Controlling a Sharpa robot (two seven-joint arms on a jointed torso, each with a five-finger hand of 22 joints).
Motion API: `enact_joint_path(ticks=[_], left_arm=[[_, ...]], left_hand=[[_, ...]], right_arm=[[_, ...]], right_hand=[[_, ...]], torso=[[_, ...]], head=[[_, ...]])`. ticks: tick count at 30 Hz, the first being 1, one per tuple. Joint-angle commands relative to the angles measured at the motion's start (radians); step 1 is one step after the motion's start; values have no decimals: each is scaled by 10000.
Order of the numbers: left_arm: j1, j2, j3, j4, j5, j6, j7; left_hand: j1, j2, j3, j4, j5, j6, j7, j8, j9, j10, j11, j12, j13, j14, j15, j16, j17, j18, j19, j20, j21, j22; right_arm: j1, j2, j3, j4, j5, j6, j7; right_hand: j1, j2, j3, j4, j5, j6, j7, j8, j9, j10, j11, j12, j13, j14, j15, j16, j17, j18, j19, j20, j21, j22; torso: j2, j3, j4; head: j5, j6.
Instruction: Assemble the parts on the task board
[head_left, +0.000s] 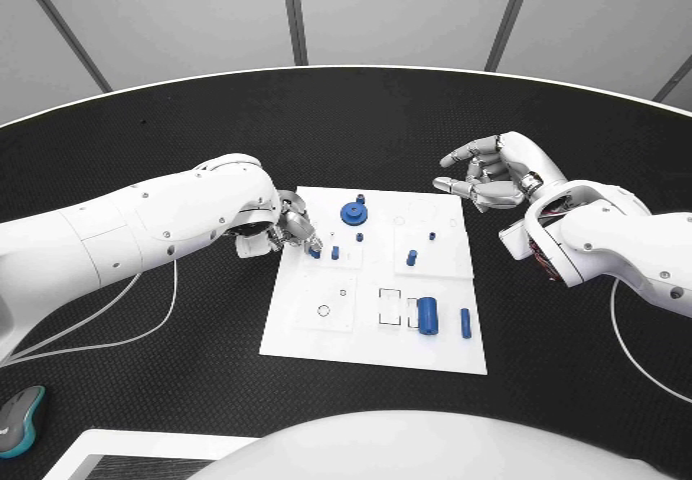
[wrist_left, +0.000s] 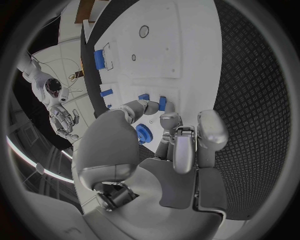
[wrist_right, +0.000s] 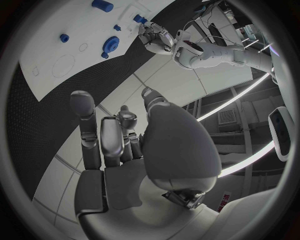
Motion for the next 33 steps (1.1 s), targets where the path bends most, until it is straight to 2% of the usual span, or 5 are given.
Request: enact_joint_path(ticks=[1,13,18,26,33], left_arm=[[0,8,0,-7,1,-7,-9],[0,55,-1,-23,2,38,-33],[1,87,-1,-42,3,43,-44],[1,131,-1,-73,5,24,-55],[1,175,-1,-121,8,63,-84]], left_hand=[[76,189,503,-622,-119,276,-367,61,21,594,-519,44,32,907,-70,67,1977,-177,-3,-85,24,11],[64,328,336,-527,-433,262,-398,89,49,675,-543,77,94,933,-86,104,2095,-194,40,-101,47,91],[76,492,231,-393,-1232,233,-423,83,57,734,-559,72,114,950,-98,128,2174,-202,66,-114,32,104],[82,601,236,-255,-2002,241,-438,64,47,783,-565,85,152,964,-99,147,2238,-210,94,-117,28,135],[86,620,243,-237,-2094,242,-439,61,45,784,-566,86,157,965,-99,149,2244,-210,96,-117,25,135]], right_arm=[[0,-4,0,3,0,0,-2],[0,-6,0,10,0,6,-2],[0,-13,0,19,0,7,-6],[0,-15,0,24,0,7,-5],[0,-18,0,32,0,6,-3]], right_hand=[[-61,57,-48,-7,53,48,-11,59,-12,55,20,51,13,87,-51,-56,17,123,58,4,-34,7],[-61,57,-48,-7,53,48,-11,59,-12,55,20,51,13,87,-51,-56,17,123,58,4,-34,7],[-61,57,-48,-7,53,48,-11,59,-12,55,20,51,13,87,-51,-56,17,123,58,4,-34,7],[-68,60,-54,-6,63,55,-15,71,-19,58,17,55,4,92,-54,-73,29,122,76,0,-57,4],[-68,60,-54,-6,63,55,-15,71,-19,58,17,55,4,92,-54,-73,29,122,76,0,-57,4]], torso=[[6,1,3],[6,3,4],[4,4,-1],[3,5,-1],[3,3,2]], head=[[-8,0],[-27,0],[-37,0],[-52,0],[-71,0]])
